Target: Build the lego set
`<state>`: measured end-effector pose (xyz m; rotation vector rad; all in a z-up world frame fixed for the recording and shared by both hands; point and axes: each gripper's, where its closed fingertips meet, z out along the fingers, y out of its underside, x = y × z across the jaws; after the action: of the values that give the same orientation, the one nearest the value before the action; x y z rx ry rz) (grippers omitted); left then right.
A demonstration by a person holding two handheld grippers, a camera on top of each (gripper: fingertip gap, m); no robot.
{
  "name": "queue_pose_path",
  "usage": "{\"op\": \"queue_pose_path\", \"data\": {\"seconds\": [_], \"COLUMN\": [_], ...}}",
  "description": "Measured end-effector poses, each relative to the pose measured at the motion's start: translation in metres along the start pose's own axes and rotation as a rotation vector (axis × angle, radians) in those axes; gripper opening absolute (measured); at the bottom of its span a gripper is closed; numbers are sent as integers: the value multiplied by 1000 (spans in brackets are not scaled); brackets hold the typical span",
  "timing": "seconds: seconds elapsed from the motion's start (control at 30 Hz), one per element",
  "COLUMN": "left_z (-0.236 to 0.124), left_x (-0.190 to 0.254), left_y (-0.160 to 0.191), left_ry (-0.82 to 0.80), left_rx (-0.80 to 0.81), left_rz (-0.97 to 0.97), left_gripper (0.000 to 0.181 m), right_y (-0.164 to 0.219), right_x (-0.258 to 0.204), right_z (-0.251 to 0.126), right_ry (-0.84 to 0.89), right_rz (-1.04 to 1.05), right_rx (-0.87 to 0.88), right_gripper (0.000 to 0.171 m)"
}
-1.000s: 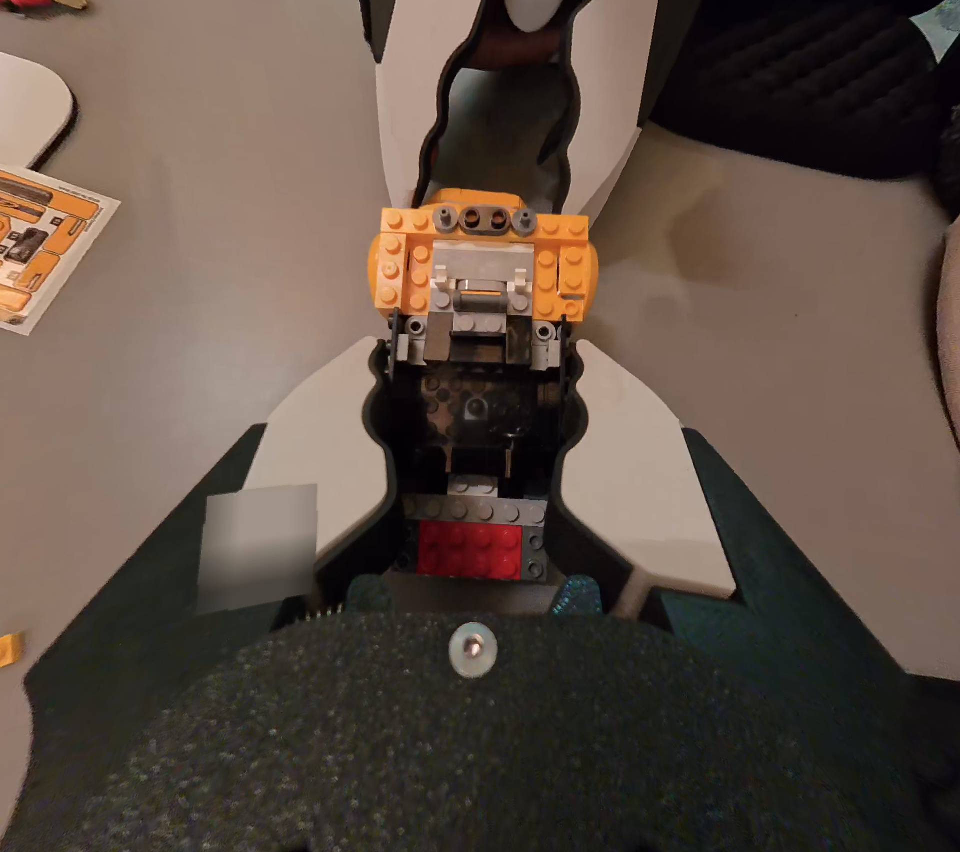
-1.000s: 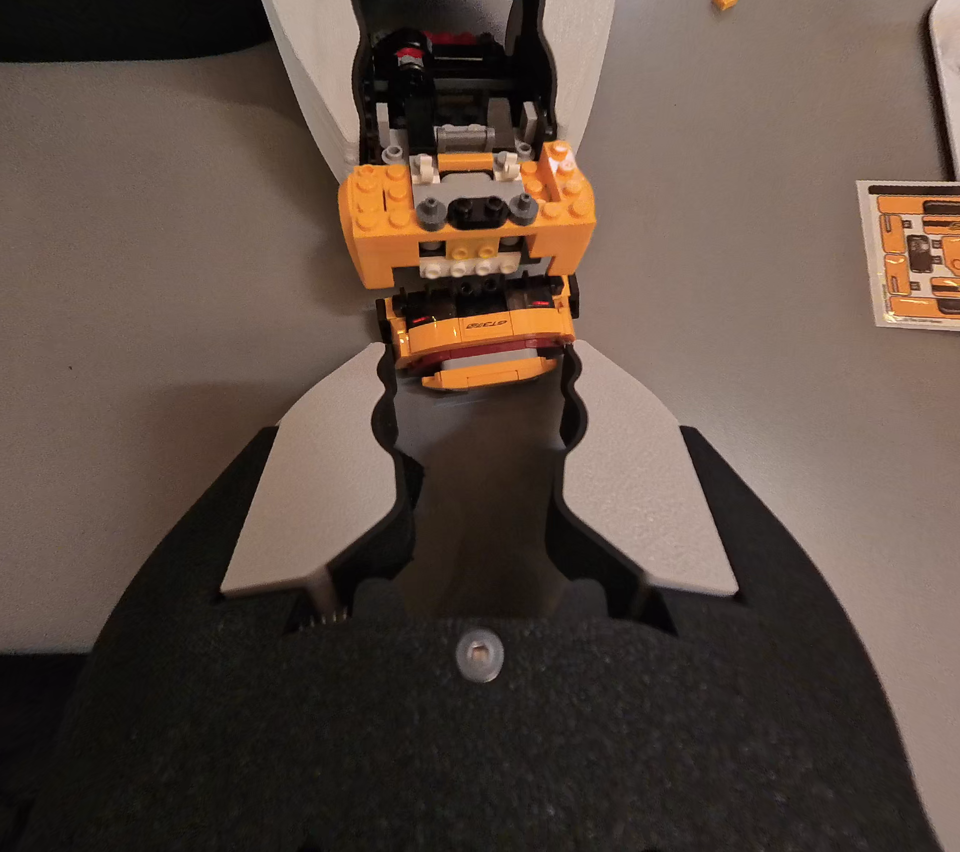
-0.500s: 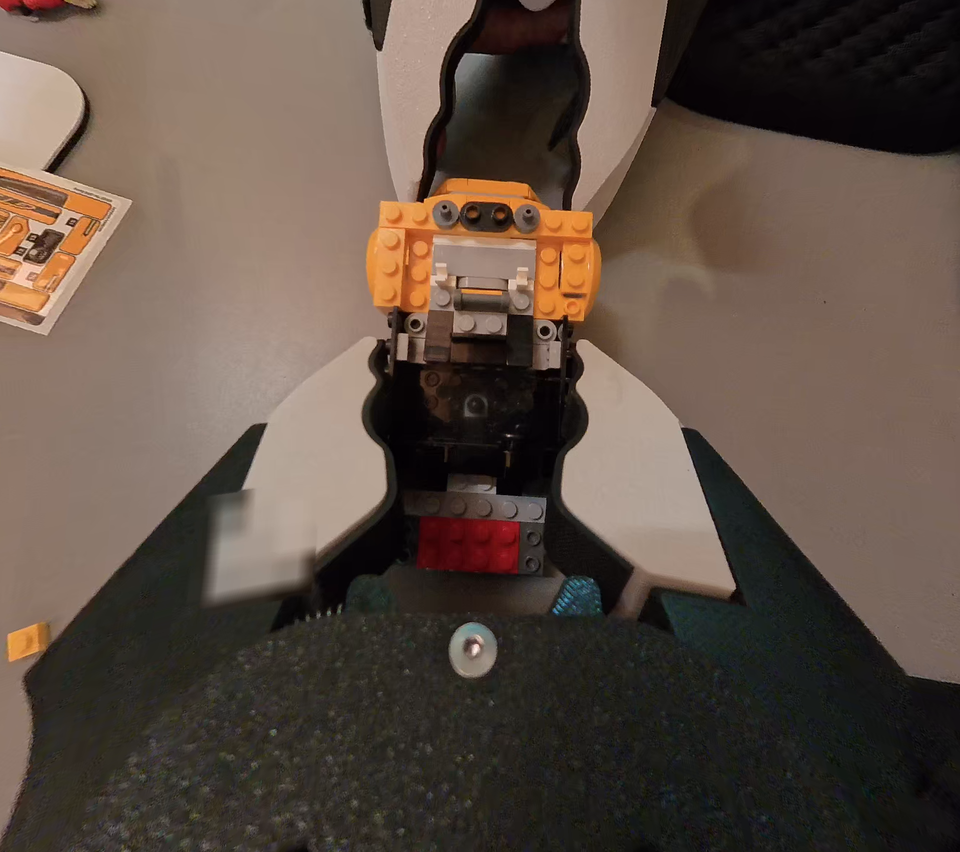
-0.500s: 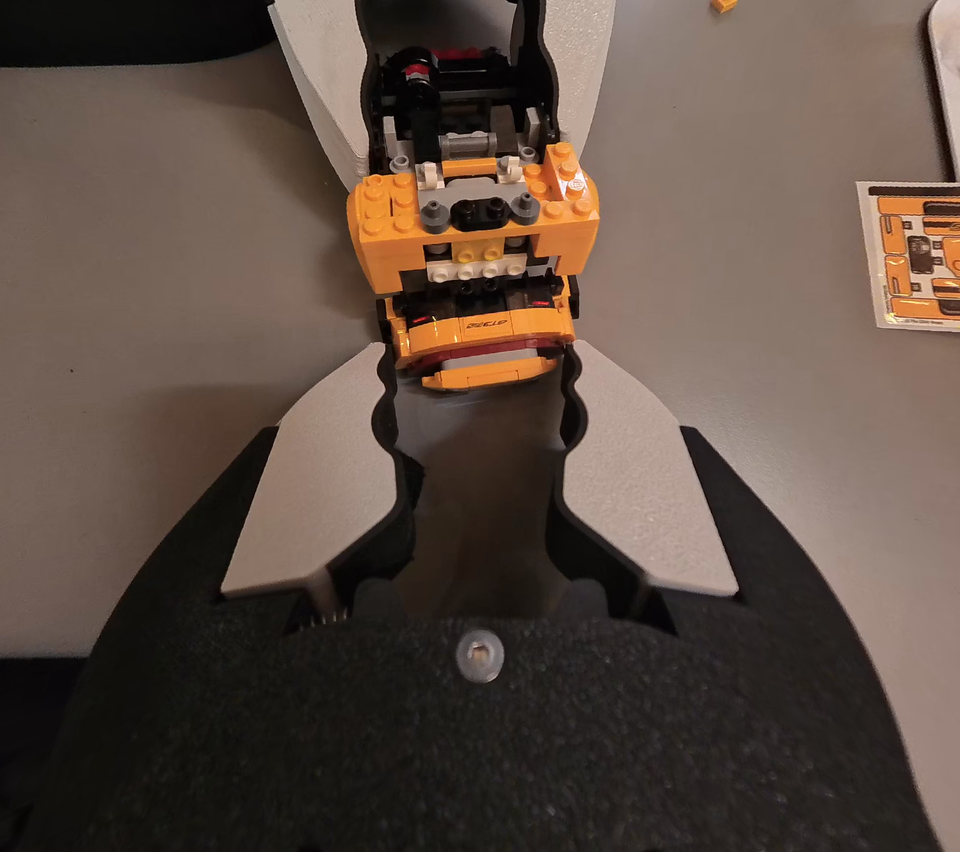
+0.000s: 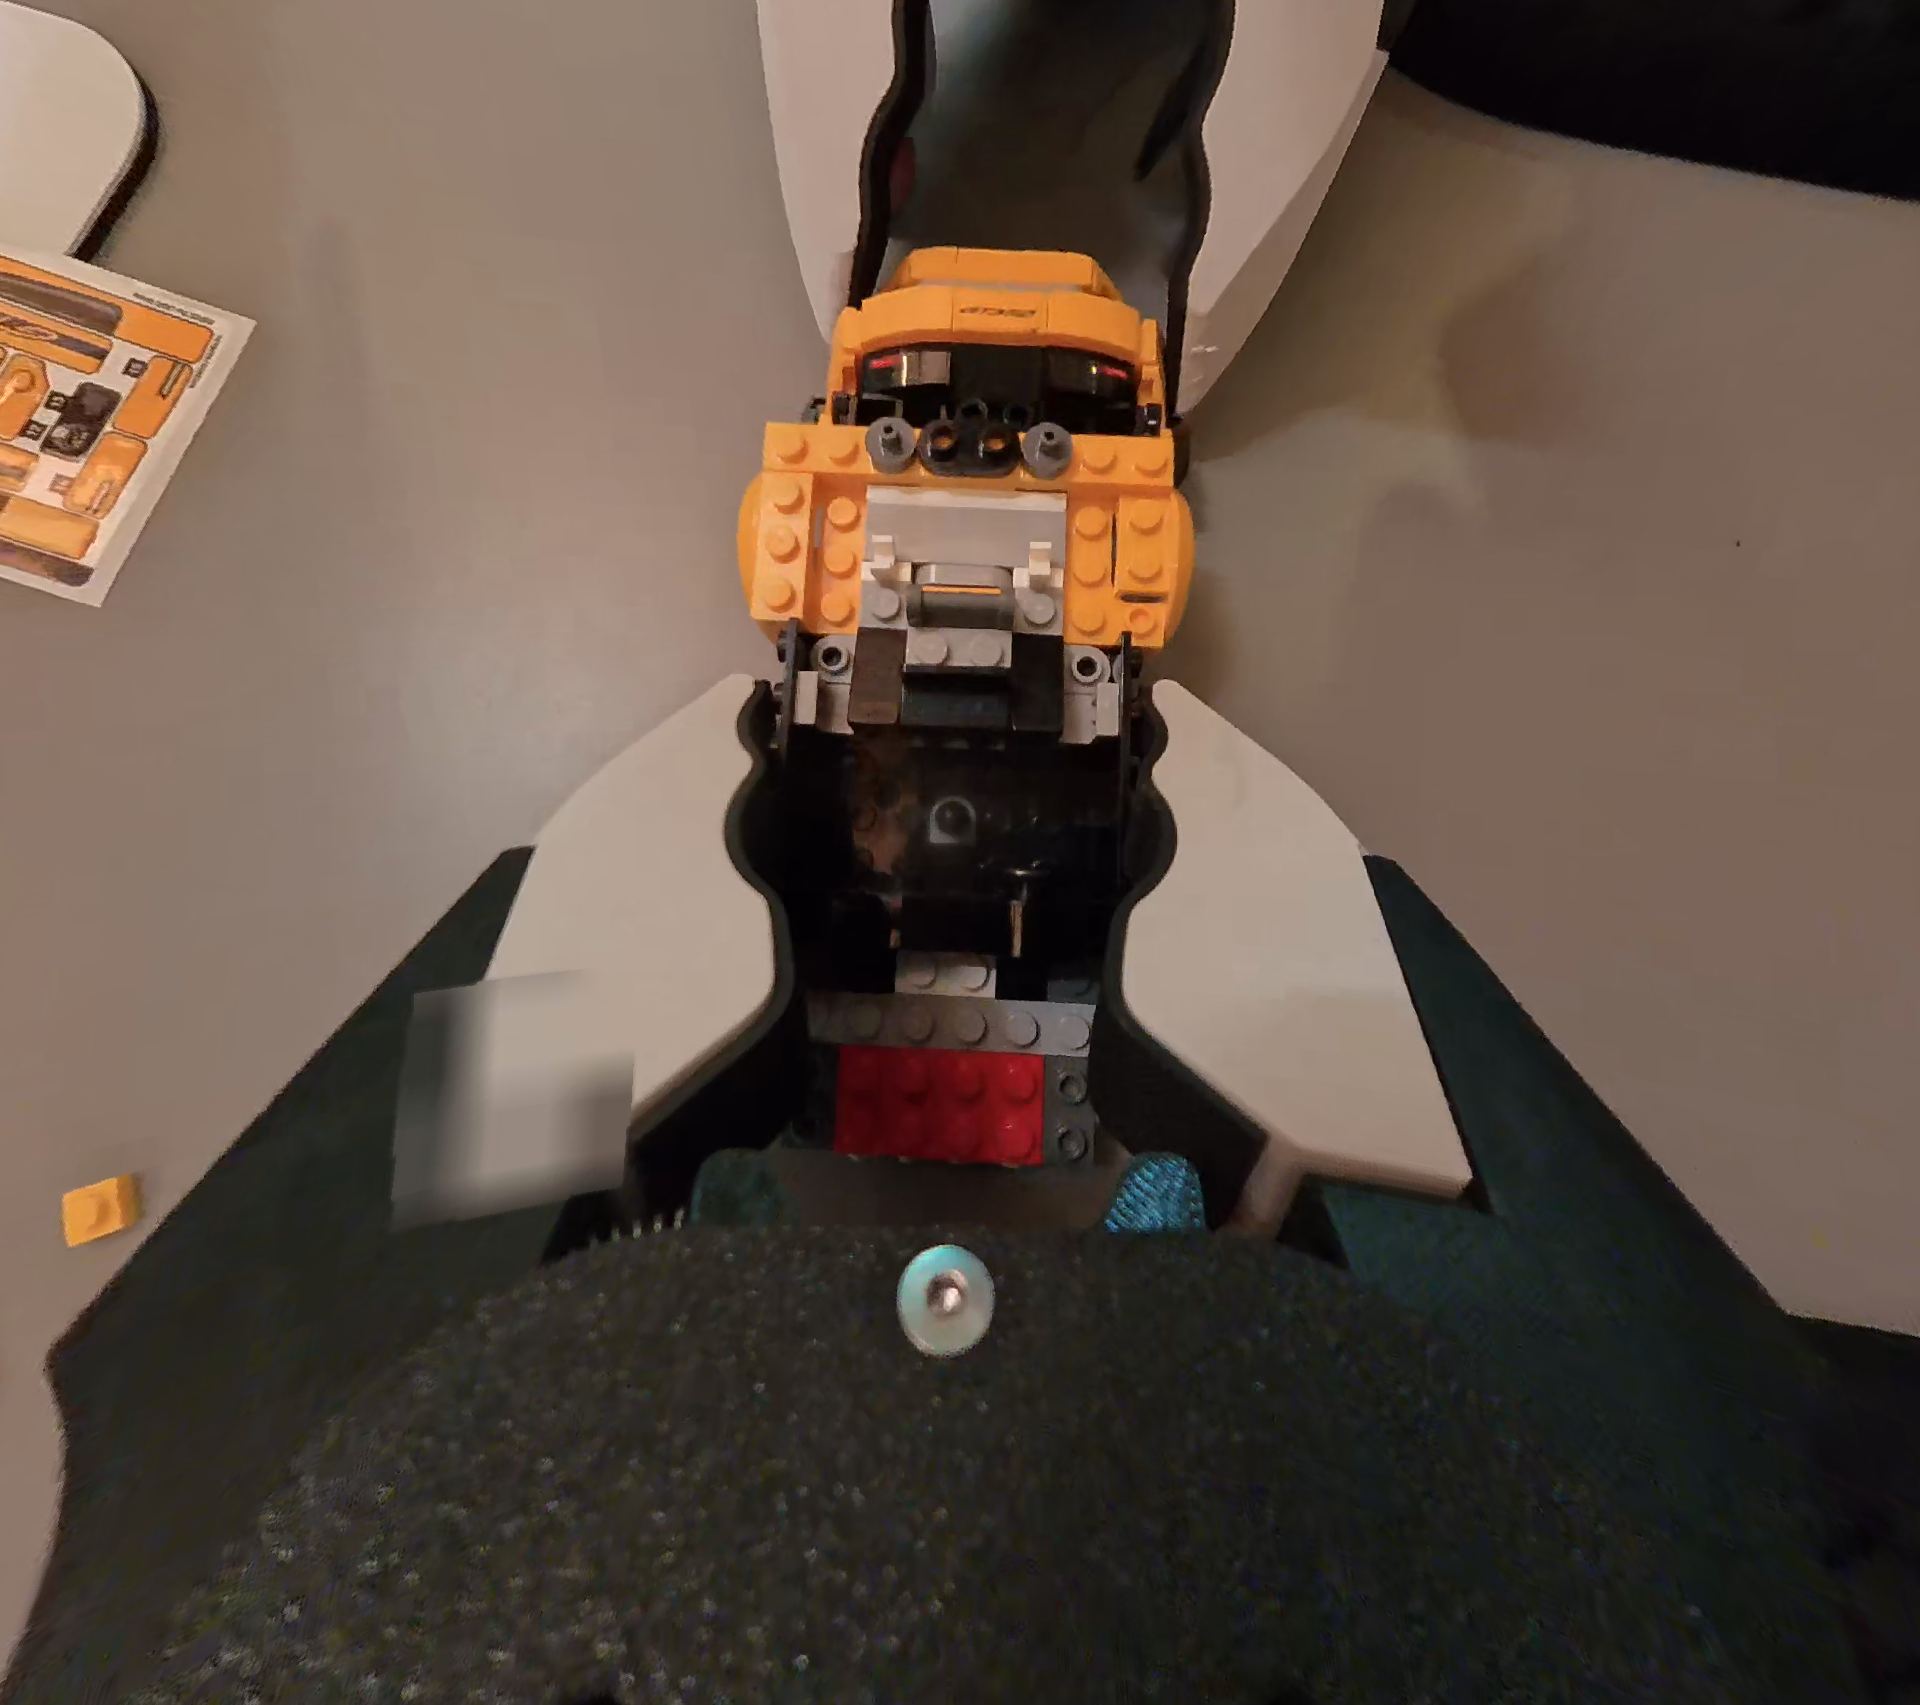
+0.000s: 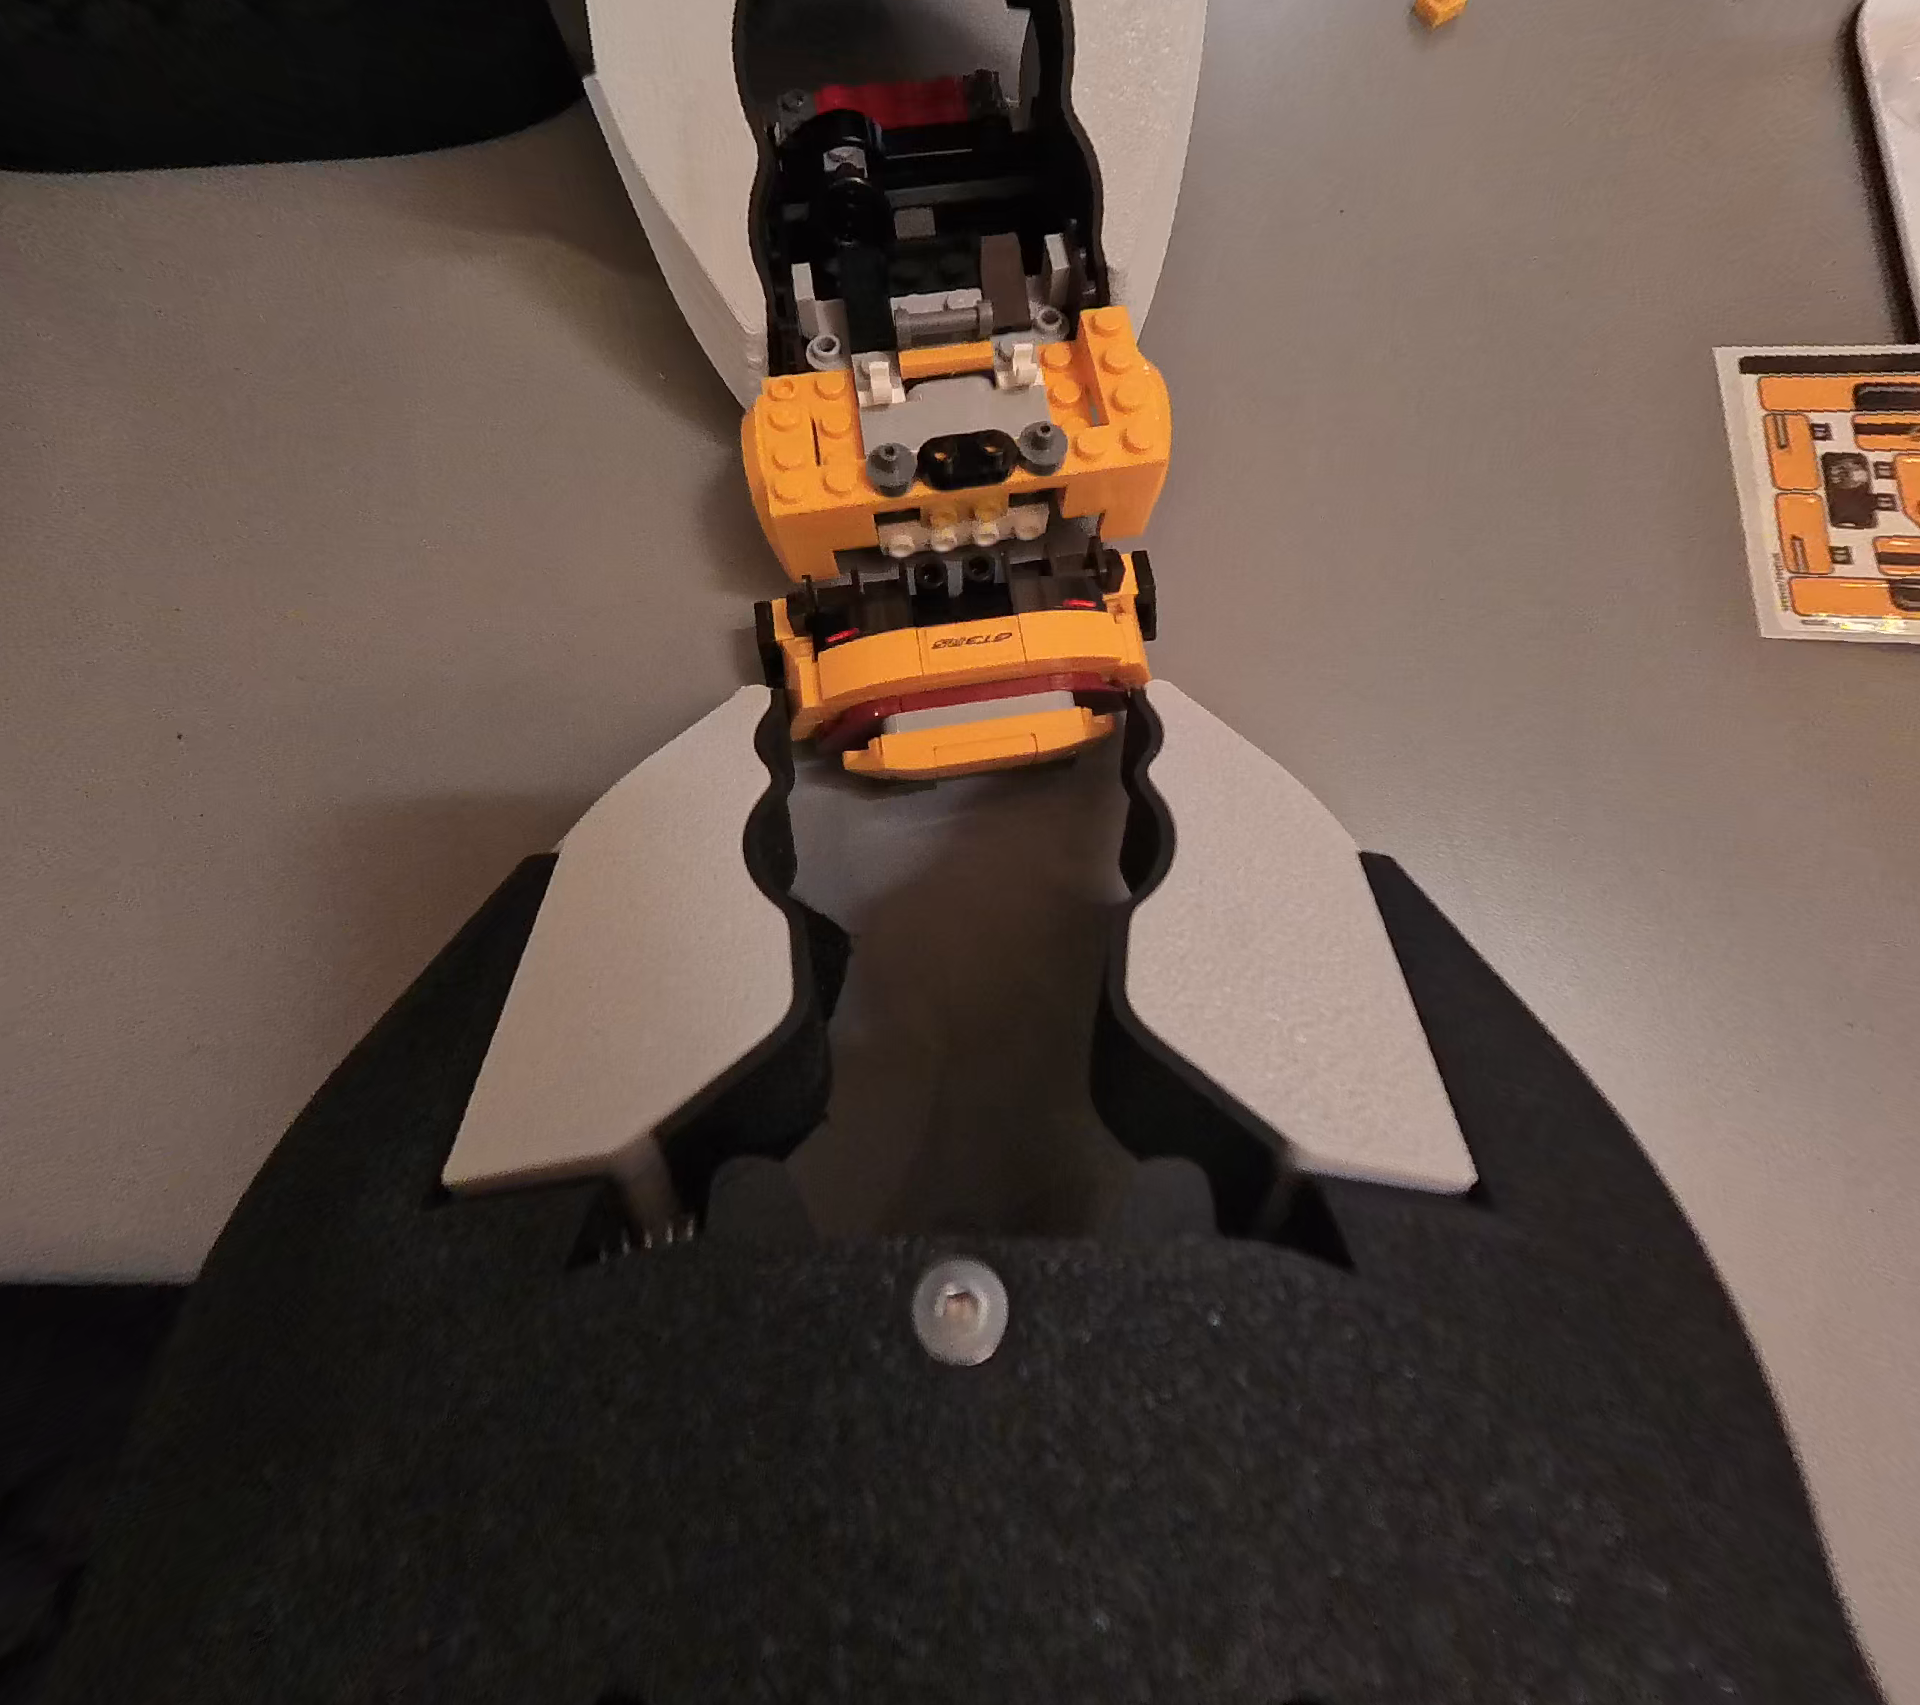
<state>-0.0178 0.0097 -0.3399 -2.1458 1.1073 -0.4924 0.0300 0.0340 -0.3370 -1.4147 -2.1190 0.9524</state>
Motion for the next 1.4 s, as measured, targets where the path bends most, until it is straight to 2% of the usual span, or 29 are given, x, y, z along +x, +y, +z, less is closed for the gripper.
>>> {"op": "queue_pose_path", "data": {"seconds": [0.57,1.13,1.4], "left_z": [-4,-3,-2], "left_x": [0,-1,-1], "left_y": [0,2,3], "left_ry": [-14,-6,-14], "left_rx": [-13,-12,-17], "left_rz": [26,20,24], "left_gripper": [69,63,63], "right_y": [0,0,-3], "right_x": [2,5,-2], "right_z": [-2,-4,-1], "right_ry": [1,5,34], "right_rz": [18,31,-47], "right_rx": [9,19,-14], "right_gripper": [61,61,63]}}
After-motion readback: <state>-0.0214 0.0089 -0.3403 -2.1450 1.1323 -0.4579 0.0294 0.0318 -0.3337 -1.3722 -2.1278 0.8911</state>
